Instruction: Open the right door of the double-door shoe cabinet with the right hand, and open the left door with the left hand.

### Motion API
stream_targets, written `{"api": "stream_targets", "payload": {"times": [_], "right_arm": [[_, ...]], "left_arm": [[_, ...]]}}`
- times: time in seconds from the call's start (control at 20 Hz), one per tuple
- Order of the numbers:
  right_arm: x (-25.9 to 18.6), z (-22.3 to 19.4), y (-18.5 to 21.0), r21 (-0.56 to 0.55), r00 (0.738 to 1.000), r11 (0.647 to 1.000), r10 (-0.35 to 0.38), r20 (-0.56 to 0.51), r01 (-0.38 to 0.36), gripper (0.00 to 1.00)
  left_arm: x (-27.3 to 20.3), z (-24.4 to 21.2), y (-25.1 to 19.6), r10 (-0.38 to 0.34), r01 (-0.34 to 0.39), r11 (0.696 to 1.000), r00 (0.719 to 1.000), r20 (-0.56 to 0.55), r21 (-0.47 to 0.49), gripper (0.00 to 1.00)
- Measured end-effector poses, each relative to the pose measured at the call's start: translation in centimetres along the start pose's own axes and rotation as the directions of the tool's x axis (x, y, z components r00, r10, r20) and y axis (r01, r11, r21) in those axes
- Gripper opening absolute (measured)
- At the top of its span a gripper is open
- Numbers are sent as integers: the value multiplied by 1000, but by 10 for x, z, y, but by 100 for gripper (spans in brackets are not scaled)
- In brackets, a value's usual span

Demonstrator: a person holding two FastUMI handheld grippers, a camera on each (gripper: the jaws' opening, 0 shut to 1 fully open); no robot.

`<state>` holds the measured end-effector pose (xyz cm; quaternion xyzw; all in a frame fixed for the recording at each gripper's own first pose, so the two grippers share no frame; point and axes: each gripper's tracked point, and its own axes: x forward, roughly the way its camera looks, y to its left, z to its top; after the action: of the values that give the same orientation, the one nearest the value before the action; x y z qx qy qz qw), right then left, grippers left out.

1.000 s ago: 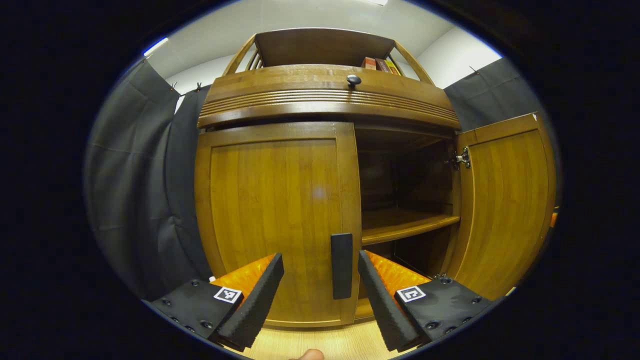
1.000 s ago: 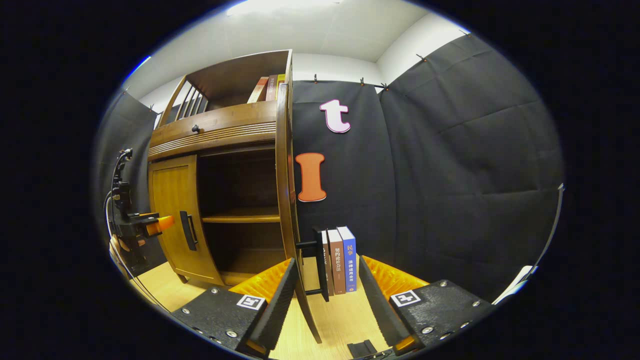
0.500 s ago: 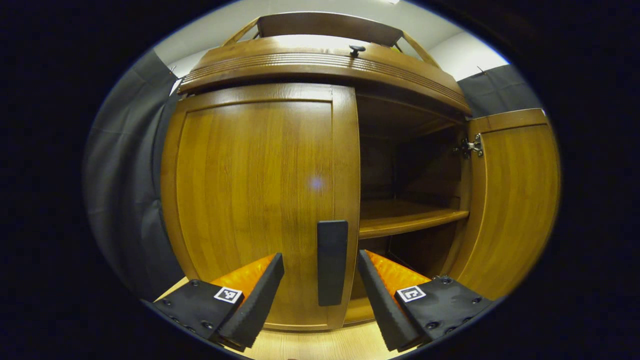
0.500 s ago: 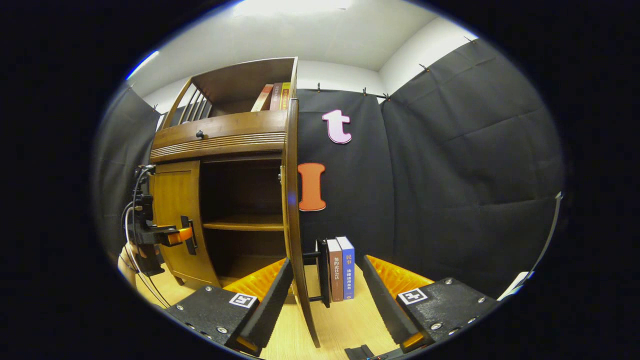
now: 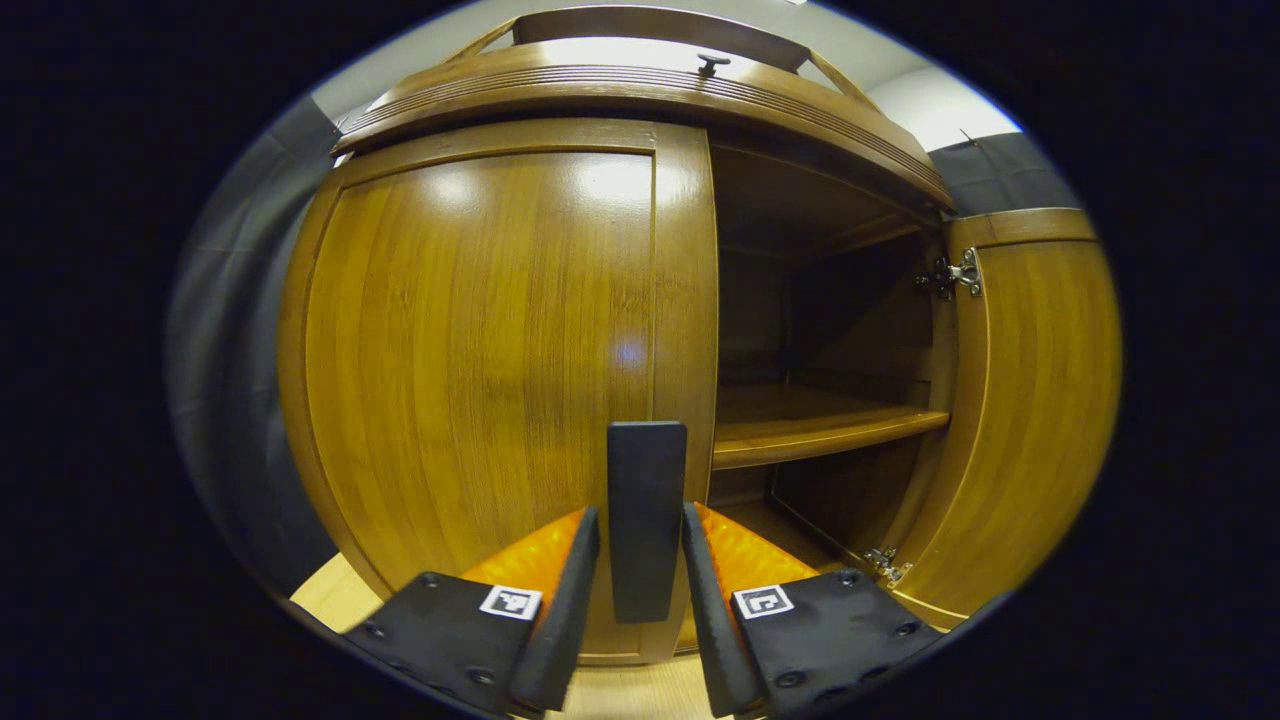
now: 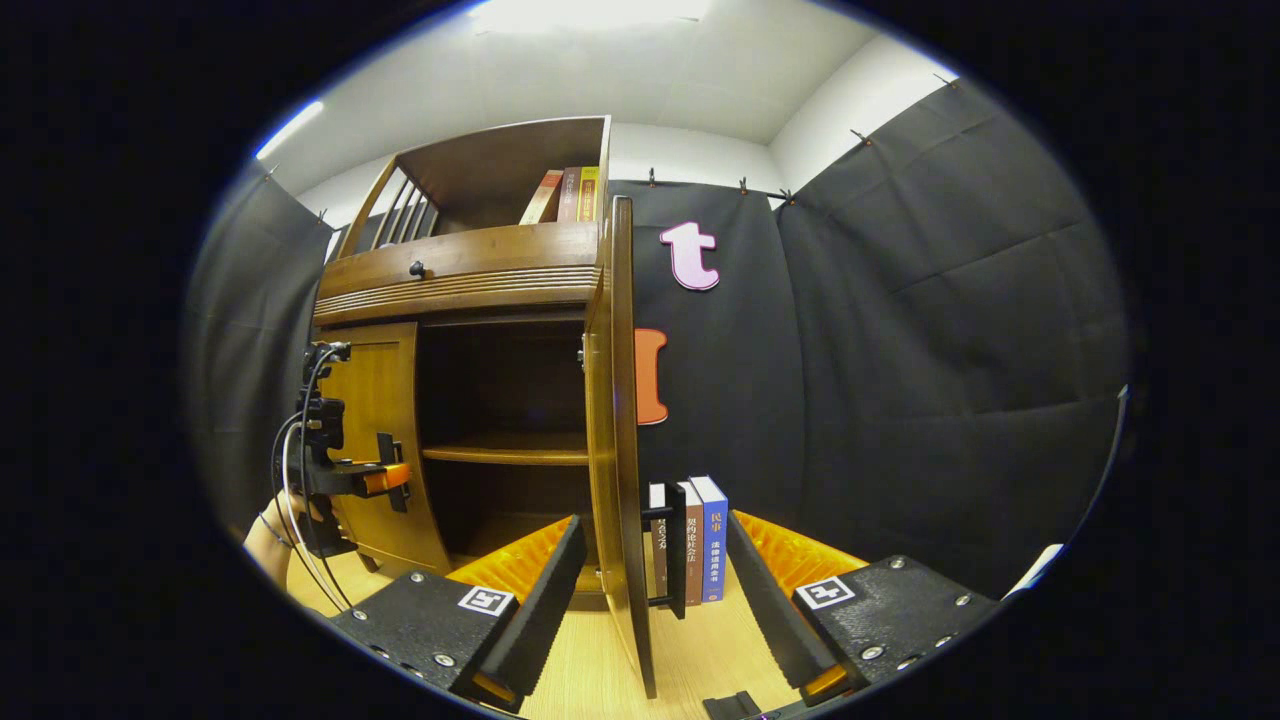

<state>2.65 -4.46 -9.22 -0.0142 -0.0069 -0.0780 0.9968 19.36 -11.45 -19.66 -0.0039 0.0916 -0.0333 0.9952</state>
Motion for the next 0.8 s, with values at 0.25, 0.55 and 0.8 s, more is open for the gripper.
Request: {"api": "stream_targets", "payload": {"times": [0.25,0.55,0.8], "right_arm": [[2,-4,0,1,1000,1000,-4,-12,4,98],[6,-2,10,-2,1000,1000,9,-11,-9,87],[0,2,23,1,999,1000,29,-17,-29,87]], "left_arm": [[-6,-1,0,1,-1,1000,1000,-16,11,29],[-24,-2,-1,-32,32,999,999,-25,5,28],[-50,-3,1,-64,65,998,997,-39,9,29]]}}
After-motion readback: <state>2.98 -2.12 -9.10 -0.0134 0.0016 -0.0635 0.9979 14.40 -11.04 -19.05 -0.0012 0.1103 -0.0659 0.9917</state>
